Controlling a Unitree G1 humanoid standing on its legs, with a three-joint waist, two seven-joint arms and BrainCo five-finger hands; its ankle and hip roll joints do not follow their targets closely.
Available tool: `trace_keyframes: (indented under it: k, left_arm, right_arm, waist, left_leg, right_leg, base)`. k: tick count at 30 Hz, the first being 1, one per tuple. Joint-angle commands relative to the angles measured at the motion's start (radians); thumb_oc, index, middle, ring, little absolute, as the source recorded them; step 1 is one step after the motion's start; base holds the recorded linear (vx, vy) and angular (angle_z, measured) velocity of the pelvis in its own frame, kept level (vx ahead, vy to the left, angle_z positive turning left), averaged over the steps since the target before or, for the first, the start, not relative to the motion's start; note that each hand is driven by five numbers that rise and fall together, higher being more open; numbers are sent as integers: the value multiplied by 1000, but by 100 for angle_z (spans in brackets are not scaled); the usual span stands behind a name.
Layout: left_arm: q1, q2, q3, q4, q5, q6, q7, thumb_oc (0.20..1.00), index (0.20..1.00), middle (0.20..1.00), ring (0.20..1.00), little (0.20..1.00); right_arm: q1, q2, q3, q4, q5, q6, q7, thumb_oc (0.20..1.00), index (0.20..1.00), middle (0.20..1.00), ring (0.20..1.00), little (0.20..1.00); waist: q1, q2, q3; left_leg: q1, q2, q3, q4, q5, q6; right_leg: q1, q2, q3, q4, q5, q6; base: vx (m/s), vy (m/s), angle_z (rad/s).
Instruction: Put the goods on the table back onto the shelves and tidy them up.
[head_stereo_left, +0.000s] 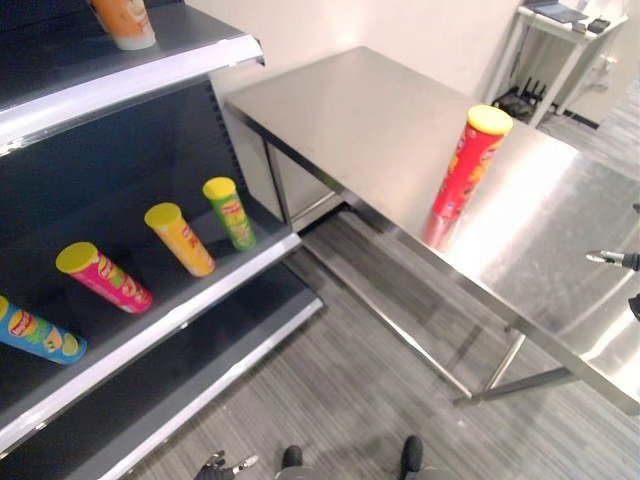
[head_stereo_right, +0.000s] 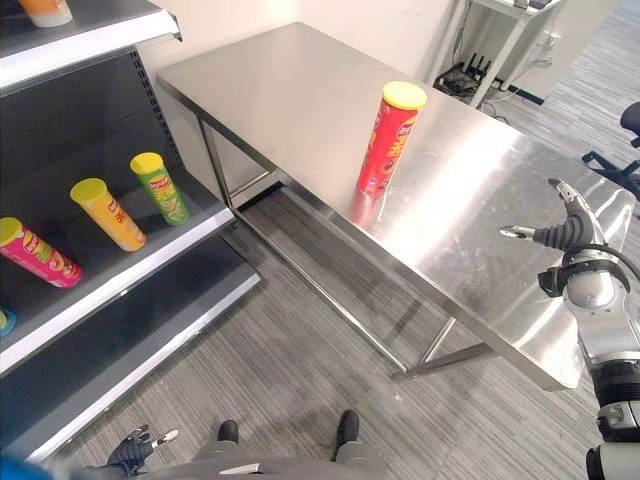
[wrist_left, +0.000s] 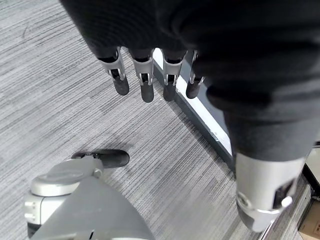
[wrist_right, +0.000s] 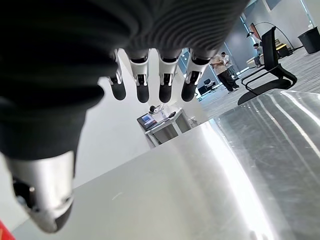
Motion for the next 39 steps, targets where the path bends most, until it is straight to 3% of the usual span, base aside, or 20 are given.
trace_keyframes:
  k: [1,10,26,39]
  left_arm:
    - [-68,21,-19,70,11,-8,10,1000,1000,1000,1000,1000]
    - [-56,24,-44,44,-4,-10,9,1000,1000,1000,1000,1000]
    - [-21,65,-65,-12,-44,-17,-2,1000,1000,1000,1000,1000]
    - [-2,49,-58,-23,-50,-21,-7,1000,1000,1000,1000,1000]
  right_arm:
    - [-118,-132,4,5,22,-39,-37,1000,1000,1000,1000,1000]
    - [-238,-166,89,69,56,-49,-36,1000,1000,1000,1000,1000]
    - [-594,-197,371,210,131,-50,4,1000,1000,1000,1000,1000]
    - [-543,-210,359,156,139,-61,26,1000,1000,1000,1000,1000]
  waist:
    - [44,-17,-8]
    - [63,-22,-8]
    - [131,-9,2]
    - [143,-9,7]
  left_leg:
    - [-20,67,-100,5,-5,-47]
    - [-31,69,-115,6,3,-52]
    - [-95,55,-192,3,43,-66]
    - [-115,46,-216,3,46,-71]
  right_leg:
    - [82,-75,-96,17,-96,73]
    - [90,-71,-112,17,-103,70]
    - [115,-60,-193,17,-127,54]
    - [125,-58,-223,17,-133,52]
  base:
    - [18,-17,12]
    - [10,-17,8]
    - [6,-28,15]
    - [1,-7,10]
